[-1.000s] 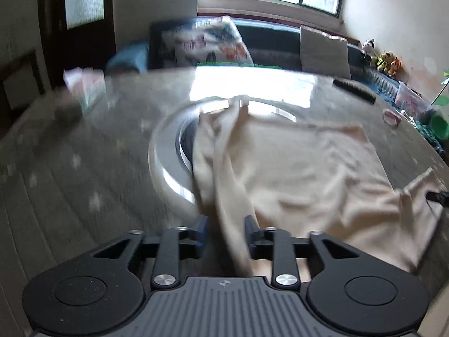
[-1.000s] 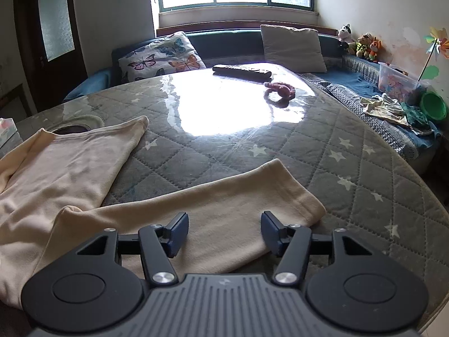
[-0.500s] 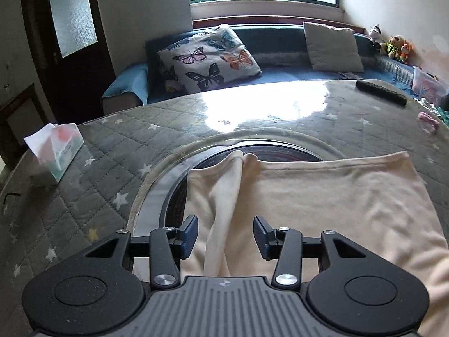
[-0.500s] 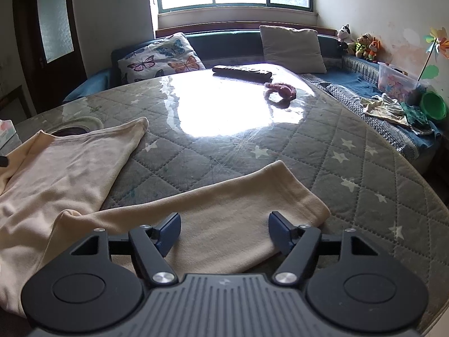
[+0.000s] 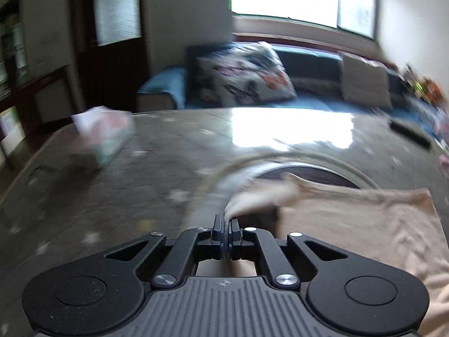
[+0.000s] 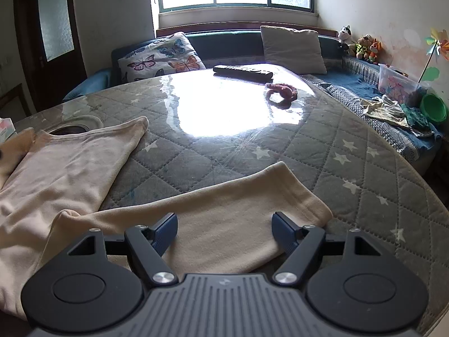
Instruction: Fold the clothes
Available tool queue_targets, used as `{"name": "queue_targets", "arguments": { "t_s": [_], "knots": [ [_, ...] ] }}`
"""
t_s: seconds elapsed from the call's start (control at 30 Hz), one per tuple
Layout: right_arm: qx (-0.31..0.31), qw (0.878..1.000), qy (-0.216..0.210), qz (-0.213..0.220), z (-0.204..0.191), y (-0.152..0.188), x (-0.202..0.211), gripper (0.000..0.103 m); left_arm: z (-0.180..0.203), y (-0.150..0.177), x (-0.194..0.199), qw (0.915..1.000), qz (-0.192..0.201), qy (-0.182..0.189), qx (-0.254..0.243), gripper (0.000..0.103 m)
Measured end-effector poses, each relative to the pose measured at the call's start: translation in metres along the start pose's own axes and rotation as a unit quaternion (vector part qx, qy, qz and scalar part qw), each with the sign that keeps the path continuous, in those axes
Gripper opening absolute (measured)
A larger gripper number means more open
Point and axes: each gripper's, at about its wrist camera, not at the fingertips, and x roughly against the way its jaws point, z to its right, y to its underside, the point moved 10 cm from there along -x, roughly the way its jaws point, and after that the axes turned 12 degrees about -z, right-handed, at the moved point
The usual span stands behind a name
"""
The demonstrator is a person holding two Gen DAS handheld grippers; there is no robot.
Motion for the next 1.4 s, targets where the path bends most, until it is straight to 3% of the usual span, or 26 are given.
{"name": "queue_targets", "arguments": {
  "t_s": [0.2, 0.3, 0.4, 0.57, 0.63, 0.67, 0.7, 1.0, 1.17, 1.3, 1.4],
  "knots": [
    [0.002, 1.0, 0.002, 0.001, -0.002, 0.0, -0.001, 0.076, -0.068, 0.037, 0.035, 0.9962, 0.011, -0.025, 0.082, 0.003],
    [0.007, 1.0, 0.002, 0.001, -0.002, 0.0, -0.001, 0.077, -0.096, 0.069, 0.037, 0.9924, -0.006, -0.04, 0.116, 0.006],
    [0.014, 1.0, 0.006, 0.002, -0.002, 0.0, -0.003, 0.077, -0.12, 0.094, 0.033, 0.9873, -0.03, -0.058, 0.144, 0.008],
    [0.015, 1.0, 0.009, 0.0, -0.001, -0.002, -0.005, 0.078, -0.151, 0.106, 0.036, 0.9805, -0.035, -0.105, 0.162, 0.01],
    [0.015, 1.0, 0.01, 0.0, -0.002, -0.002, -0.005, 0.079, -0.149, 0.102, 0.036, 0.9827, -0.032, -0.104, 0.149, 0.025],
    [0.014, 1.0, 0.011, 0.0, -0.002, -0.002, -0.005, 0.079, -0.147, 0.1, 0.035, 0.9838, -0.031, -0.104, 0.143, 0.041],
    [0.014, 1.0, 0.012, 0.0, -0.002, -0.002, -0.005, 0.079, -0.146, 0.098, 0.035, 0.9848, -0.03, -0.104, 0.136, 0.049],
    [0.052, 0.999, -0.001, 0.006, -0.022, -0.007, 0.012, 0.078, -0.134, 0.087, 0.024, 0.9877, -0.039, -0.12, 0.093, 0.049],
    [0.116, 0.992, -0.05, 0.011, -0.058, -0.003, 0.037, 0.078, -0.1, 0.089, 0.045, 0.9958, -0.019, -0.083, 0.034, 0.049],
    [0.209, 0.973, -0.102, 0.008, -0.104, 0.012, 0.055, 0.077, -0.05, 0.107, 0.063, 0.9978, -0.016, -0.03, -0.058, 0.053],
    [0.272, 0.953, -0.135, 0.007, -0.136, 0.026, 0.068, 0.075, -0.009, 0.126, 0.076, 0.9894, -0.01, 0.003, -0.145, 0.054]
  ]
}}
